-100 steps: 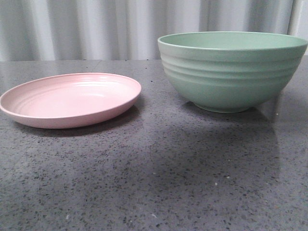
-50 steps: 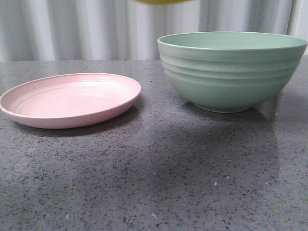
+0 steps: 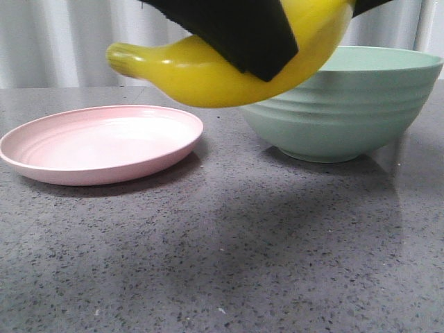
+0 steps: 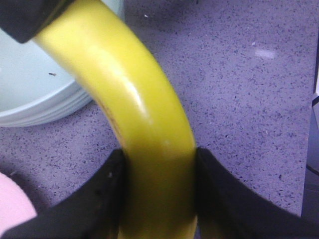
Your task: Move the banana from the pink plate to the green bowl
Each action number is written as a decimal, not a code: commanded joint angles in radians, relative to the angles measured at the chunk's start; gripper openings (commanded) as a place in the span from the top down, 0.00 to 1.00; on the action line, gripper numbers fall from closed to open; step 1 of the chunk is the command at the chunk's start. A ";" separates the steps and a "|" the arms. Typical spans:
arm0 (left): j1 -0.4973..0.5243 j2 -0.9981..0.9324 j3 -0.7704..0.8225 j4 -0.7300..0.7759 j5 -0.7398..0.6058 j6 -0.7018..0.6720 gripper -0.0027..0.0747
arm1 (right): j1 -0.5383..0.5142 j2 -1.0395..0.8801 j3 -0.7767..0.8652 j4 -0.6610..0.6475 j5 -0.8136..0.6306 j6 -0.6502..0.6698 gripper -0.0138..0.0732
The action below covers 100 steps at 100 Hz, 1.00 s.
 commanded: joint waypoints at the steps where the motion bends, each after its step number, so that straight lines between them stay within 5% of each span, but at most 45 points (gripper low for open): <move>1: -0.002 -0.035 -0.031 -0.021 -0.108 0.002 0.99 | 0.003 -0.011 -0.017 -0.023 -0.041 -0.031 0.64; 15: -0.002 -0.033 -0.031 -0.027 -0.110 0.002 0.90 | 0.003 -0.011 -0.017 -0.023 -0.039 -0.031 0.64; 35: -0.002 -0.033 -0.031 -0.037 -0.113 -0.021 0.40 | 0.003 -0.011 -0.017 -0.023 -0.043 -0.031 0.72; 44: -0.002 -0.035 -0.031 -0.037 -0.129 -0.032 0.27 | 0.003 -0.011 -0.017 -0.023 -0.045 -0.031 0.79; 77: -0.002 -0.158 -0.070 0.015 -0.085 -0.063 0.27 | 0.003 -0.011 -0.041 -0.026 -0.084 -0.045 0.87; 100: -0.002 -0.293 -0.070 0.068 -0.051 -0.146 0.27 | -0.012 -0.011 -0.142 -0.161 -0.148 -0.048 0.87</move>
